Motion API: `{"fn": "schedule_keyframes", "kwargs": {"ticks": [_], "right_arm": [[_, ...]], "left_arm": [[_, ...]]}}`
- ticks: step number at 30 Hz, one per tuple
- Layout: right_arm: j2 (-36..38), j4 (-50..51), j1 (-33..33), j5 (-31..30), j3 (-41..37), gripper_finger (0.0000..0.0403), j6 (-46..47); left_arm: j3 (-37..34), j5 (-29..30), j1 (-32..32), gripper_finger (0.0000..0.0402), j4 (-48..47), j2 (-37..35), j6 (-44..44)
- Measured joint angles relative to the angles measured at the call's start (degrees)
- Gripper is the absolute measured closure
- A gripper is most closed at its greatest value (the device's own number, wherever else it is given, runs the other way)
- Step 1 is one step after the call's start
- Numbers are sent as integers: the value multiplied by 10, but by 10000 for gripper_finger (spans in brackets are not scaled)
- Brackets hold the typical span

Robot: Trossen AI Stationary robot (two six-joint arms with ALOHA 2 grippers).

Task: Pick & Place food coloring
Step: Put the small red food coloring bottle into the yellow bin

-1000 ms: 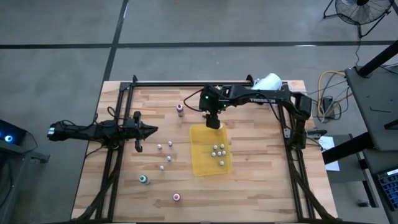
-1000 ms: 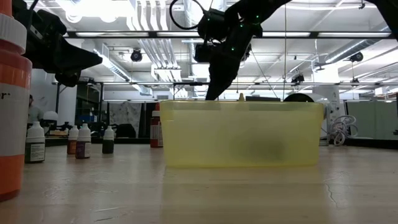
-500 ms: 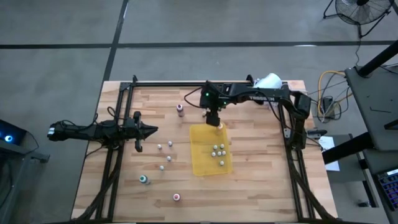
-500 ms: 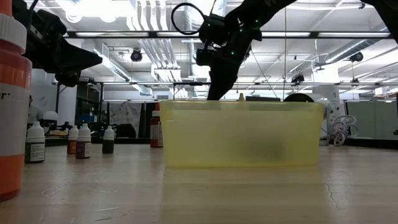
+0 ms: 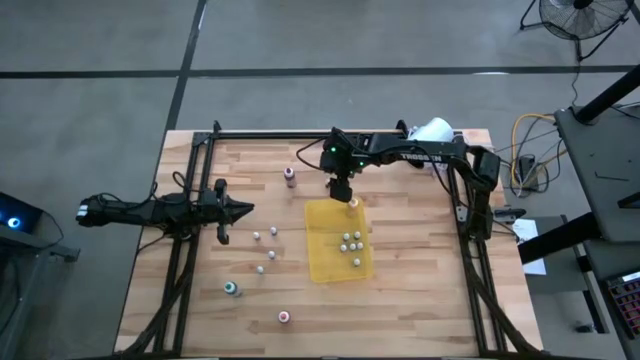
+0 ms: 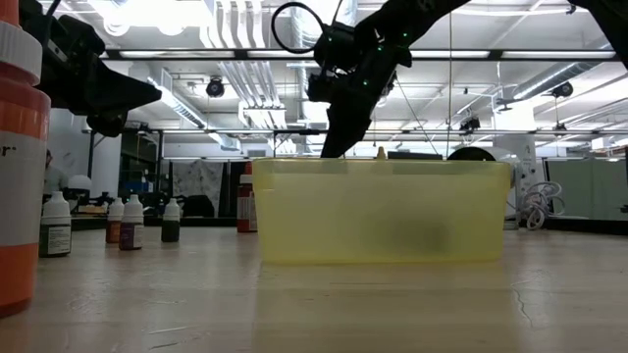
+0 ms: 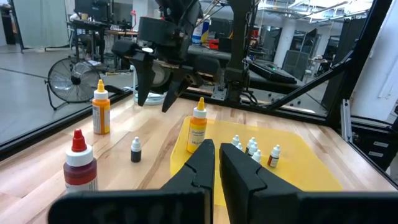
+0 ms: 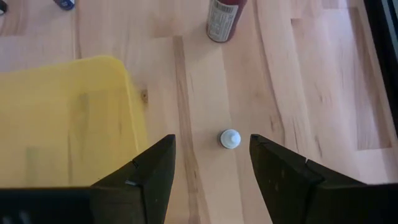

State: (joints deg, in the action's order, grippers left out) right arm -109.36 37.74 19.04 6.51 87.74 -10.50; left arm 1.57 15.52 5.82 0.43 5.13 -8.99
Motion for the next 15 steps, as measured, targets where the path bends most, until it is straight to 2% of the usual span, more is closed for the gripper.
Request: {"fn": "schedule_keyframes", "kwargs": {"ticks": [15], "right_arm": [[-2, -10, 4, 0, 0, 204, 1]], "left_arm": [[0, 0, 0, 402, 0, 0, 0]]}}
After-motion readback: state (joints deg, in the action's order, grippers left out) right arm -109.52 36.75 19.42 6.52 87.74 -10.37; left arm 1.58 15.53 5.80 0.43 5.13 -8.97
